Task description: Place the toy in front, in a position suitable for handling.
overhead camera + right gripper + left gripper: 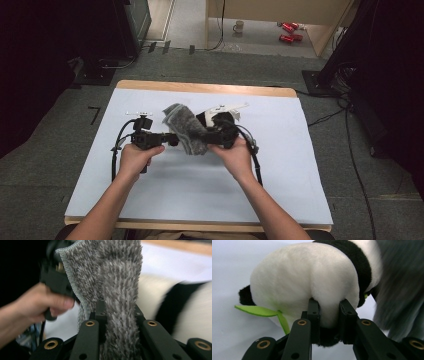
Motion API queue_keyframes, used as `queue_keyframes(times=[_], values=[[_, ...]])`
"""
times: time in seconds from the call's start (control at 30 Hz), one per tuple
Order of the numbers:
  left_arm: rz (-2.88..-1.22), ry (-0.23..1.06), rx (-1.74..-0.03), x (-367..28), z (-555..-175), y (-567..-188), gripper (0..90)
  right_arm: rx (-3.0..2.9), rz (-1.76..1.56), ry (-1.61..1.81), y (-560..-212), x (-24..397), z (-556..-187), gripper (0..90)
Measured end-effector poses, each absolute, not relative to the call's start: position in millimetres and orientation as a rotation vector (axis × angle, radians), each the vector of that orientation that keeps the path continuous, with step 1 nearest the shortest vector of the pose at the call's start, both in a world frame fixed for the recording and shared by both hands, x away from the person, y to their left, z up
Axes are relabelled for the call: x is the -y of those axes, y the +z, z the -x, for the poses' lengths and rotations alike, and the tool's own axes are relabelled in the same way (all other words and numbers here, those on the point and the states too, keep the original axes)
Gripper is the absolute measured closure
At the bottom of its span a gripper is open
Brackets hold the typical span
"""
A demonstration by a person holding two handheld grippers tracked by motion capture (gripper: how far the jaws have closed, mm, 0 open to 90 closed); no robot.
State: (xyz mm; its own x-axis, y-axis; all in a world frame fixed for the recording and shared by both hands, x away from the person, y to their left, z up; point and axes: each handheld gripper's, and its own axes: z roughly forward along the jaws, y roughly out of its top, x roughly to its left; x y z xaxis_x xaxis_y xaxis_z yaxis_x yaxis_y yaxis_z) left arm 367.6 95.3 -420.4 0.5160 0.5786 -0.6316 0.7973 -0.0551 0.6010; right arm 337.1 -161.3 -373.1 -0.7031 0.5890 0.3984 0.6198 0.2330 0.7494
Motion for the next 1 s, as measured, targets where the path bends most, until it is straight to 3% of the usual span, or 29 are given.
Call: queue_keyframes(times=[0.23, 1.0], values=[[-1.768, -0.254, -1.181, -94, -372, -427, 73.9, 2.53, 1.289, -1.383, -401, 157, -347, 75.9], [-1.756, -0.26, -1.189, -99, -379, -434, 74.8, 2.485, 1.498, -1.451, -378, 236, -367, 77.4]])
